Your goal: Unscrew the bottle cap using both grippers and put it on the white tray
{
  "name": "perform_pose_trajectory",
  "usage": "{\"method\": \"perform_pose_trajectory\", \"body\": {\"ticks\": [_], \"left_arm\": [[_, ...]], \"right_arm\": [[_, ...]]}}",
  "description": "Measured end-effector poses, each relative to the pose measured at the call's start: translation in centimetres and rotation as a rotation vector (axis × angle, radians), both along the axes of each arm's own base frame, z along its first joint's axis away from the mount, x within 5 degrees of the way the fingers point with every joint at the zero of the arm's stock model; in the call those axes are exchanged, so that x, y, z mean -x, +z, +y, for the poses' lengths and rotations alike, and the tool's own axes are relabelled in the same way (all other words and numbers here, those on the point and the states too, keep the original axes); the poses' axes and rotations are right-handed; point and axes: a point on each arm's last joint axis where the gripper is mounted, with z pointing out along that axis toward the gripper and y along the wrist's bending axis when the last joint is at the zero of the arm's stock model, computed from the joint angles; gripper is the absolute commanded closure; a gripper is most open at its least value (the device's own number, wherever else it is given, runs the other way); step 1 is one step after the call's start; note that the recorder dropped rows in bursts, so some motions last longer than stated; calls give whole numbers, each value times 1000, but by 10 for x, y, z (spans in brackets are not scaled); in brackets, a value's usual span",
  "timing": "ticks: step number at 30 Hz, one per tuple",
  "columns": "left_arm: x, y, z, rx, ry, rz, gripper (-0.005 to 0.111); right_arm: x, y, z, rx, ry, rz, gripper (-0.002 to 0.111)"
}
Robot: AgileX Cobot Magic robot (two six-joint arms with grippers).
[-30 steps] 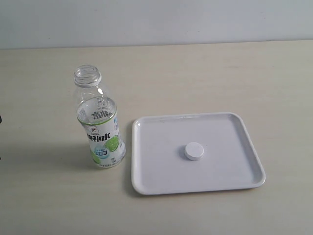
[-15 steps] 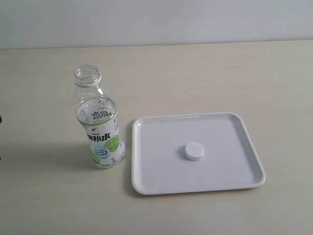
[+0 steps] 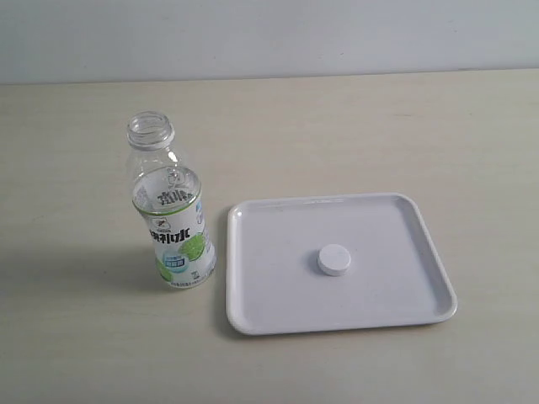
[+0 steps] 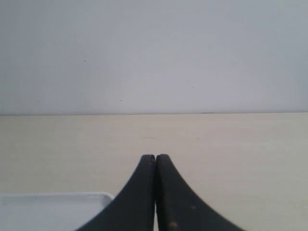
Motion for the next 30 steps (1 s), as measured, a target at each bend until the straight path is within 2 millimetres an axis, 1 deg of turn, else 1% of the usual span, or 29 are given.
{"method": "perform_pose_trajectory", "body": {"ticks": [6,9,17,20,24,30], "left_arm": [[23,16,0,20,13,-188,104],[32,18,1,52,34,-209,104],[35,16,3,111,63,-190,104],[36,16,3,158,72,-188,104],[41,21,4,199,73,-249,104],[44,23,6,292,107,-269,104]], "right_arm": [[0,0,0,0,0,0,108],[0,0,0,0,0,0,108],[0,0,0,0,0,0,108],[0,0,0,0,0,0,108],[0,0,0,0,0,0,108],[0,0,0,0,0,0,108]]}}
